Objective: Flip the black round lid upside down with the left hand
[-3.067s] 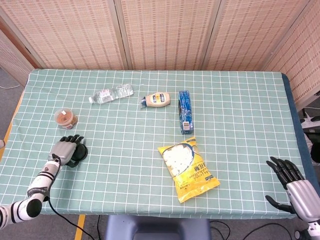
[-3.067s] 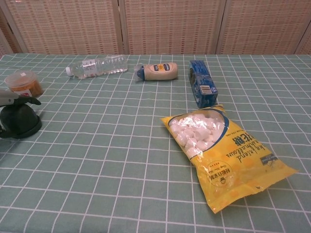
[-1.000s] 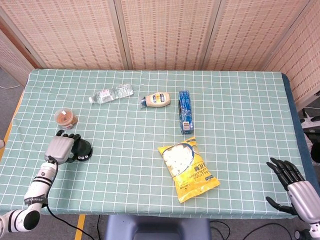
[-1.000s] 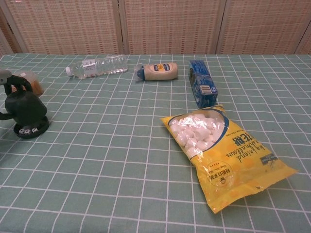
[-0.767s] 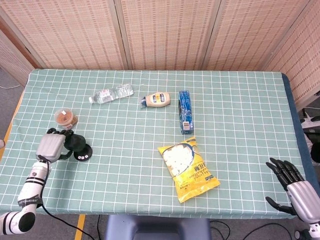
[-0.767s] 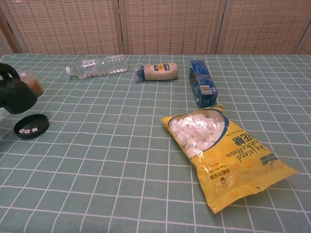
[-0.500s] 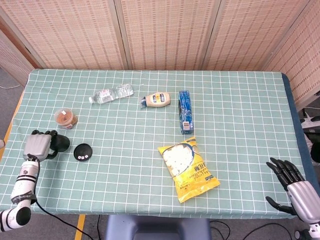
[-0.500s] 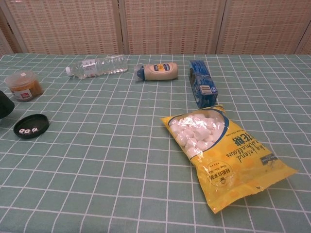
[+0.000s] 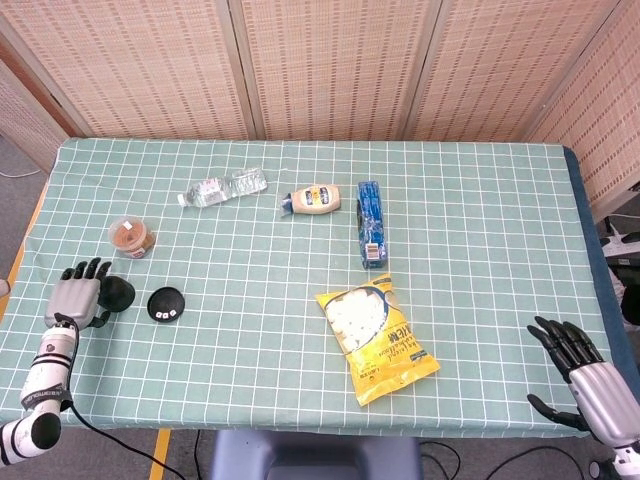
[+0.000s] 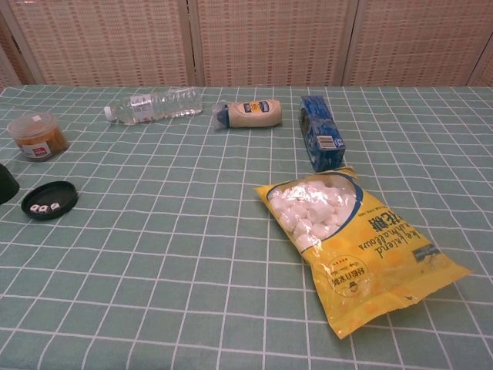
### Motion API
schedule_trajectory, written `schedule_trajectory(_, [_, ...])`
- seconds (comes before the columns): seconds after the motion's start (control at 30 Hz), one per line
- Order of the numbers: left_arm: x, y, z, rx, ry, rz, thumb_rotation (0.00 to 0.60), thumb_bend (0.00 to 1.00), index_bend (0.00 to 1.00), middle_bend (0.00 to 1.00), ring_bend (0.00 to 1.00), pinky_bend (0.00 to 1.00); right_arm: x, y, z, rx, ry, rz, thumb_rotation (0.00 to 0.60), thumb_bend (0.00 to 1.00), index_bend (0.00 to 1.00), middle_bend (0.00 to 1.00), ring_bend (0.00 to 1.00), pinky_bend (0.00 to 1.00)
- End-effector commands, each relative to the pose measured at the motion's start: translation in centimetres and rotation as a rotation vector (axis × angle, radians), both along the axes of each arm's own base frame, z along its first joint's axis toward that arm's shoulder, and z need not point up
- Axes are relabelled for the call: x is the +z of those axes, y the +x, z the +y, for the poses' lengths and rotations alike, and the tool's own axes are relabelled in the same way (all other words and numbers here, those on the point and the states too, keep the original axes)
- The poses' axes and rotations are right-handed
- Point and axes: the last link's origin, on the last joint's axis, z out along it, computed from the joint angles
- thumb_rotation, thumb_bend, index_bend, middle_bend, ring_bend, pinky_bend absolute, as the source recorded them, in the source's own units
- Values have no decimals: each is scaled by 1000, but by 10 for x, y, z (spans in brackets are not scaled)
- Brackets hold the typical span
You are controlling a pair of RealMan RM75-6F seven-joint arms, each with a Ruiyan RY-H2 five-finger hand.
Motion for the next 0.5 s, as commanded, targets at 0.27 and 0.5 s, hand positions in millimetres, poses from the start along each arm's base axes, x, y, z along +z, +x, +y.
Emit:
schedule_trajectory(0.27, [21, 49, -109, -420, 189, -356, 600, 351, 0, 0, 0, 48, -5, 0, 0, -6, 9, 17, 600, 172, 0, 0, 0, 0])
schedule_trajectory(0.5, [3, 17, -184, -532, 118, -482, 600, 351, 0, 0, 0, 14, -6, 0, -3, -5, -1, 24, 600, 173, 0, 0, 0, 0])
